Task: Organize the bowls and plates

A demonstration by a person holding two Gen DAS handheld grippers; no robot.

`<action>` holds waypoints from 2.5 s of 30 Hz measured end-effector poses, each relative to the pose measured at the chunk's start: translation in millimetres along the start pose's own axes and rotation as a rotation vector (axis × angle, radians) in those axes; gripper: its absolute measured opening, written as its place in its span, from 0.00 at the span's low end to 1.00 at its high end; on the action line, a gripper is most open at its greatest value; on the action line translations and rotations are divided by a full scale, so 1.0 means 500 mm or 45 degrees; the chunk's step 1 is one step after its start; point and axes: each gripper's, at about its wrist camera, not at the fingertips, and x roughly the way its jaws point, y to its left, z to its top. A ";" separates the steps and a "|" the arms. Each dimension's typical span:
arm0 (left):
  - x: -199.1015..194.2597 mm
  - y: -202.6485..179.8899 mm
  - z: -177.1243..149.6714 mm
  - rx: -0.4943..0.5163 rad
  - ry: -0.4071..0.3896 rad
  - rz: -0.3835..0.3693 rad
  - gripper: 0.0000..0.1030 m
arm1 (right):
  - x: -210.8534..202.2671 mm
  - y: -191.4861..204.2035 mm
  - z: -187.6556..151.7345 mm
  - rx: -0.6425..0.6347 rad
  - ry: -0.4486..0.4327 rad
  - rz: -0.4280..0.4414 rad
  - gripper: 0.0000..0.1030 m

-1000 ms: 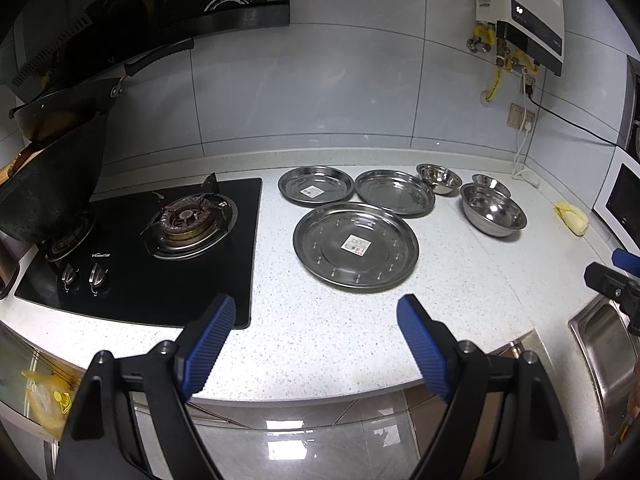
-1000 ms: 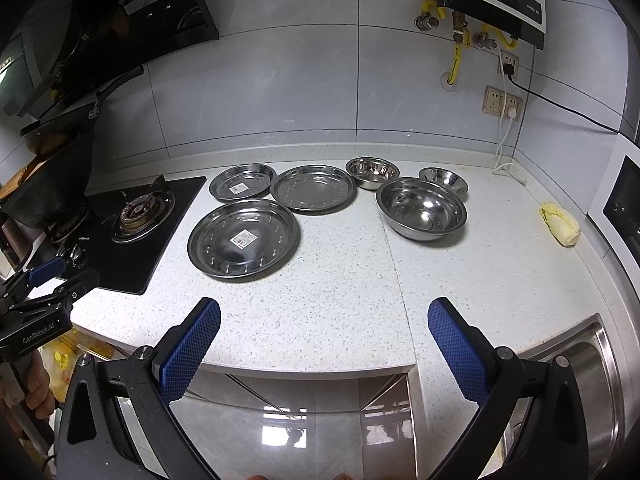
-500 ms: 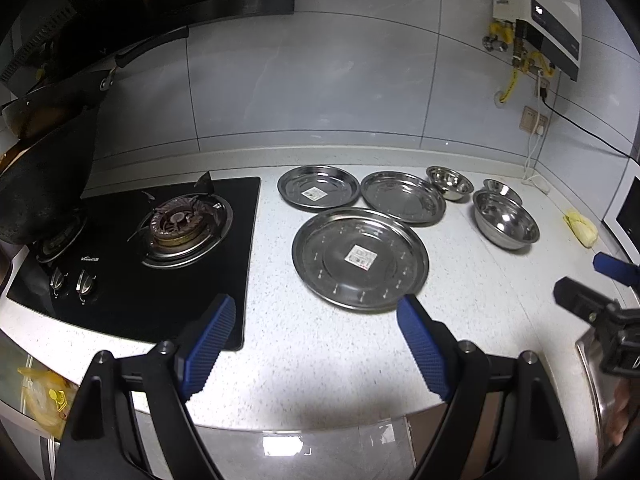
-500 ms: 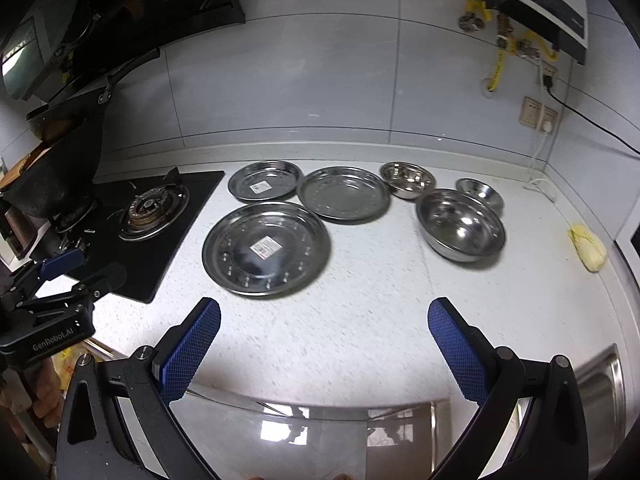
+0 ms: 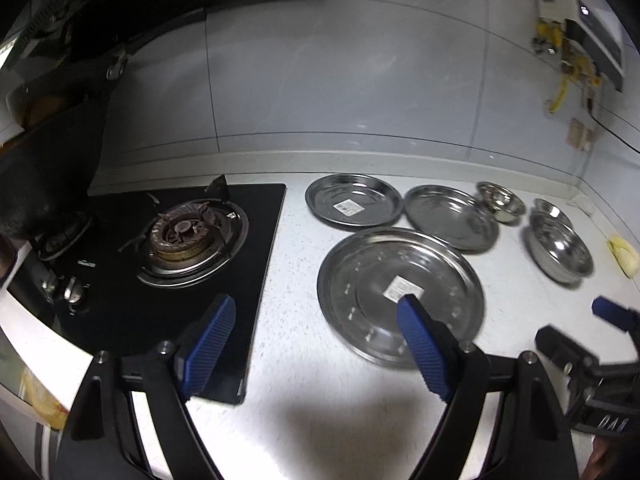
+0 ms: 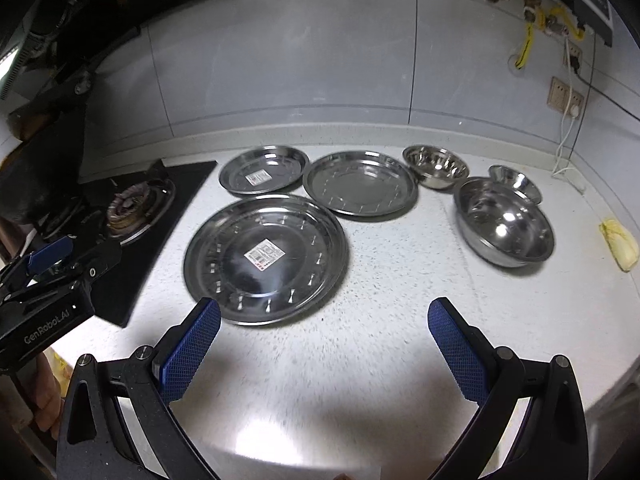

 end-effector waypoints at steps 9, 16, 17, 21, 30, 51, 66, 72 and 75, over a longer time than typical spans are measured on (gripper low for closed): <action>0.164 -0.020 -0.009 -0.009 0.053 0.121 0.80 | 0.190 0.019 0.000 -0.013 0.052 0.016 0.99; 0.241 -0.037 -0.013 -0.005 0.136 0.145 0.80 | 0.262 0.027 0.014 -0.042 0.081 0.041 0.99; 0.248 -0.036 -0.013 -0.010 0.146 0.146 0.80 | 0.270 0.027 0.018 -0.045 0.087 0.054 0.99; 0.284 -0.029 -0.011 -0.049 0.211 0.116 0.80 | 0.295 0.024 0.027 -0.034 0.118 0.076 0.95; 0.332 -0.032 -0.008 -0.076 0.322 0.038 0.58 | 0.334 -0.006 0.034 0.017 0.193 0.118 0.58; 0.327 0.026 -0.016 -0.254 0.352 -0.106 0.10 | 0.331 -0.050 0.043 -0.040 0.205 0.109 0.13; 0.177 0.010 -0.018 -0.219 0.298 -0.070 0.10 | 0.224 -0.059 0.023 -0.047 0.186 0.144 0.13; 0.067 -0.011 -0.019 -0.209 0.284 -0.027 0.10 | 0.145 -0.075 0.015 -0.043 0.179 0.188 0.13; 0.015 -0.025 -0.009 -0.206 0.266 -0.019 0.10 | 0.101 -0.088 0.018 -0.044 0.170 0.216 0.13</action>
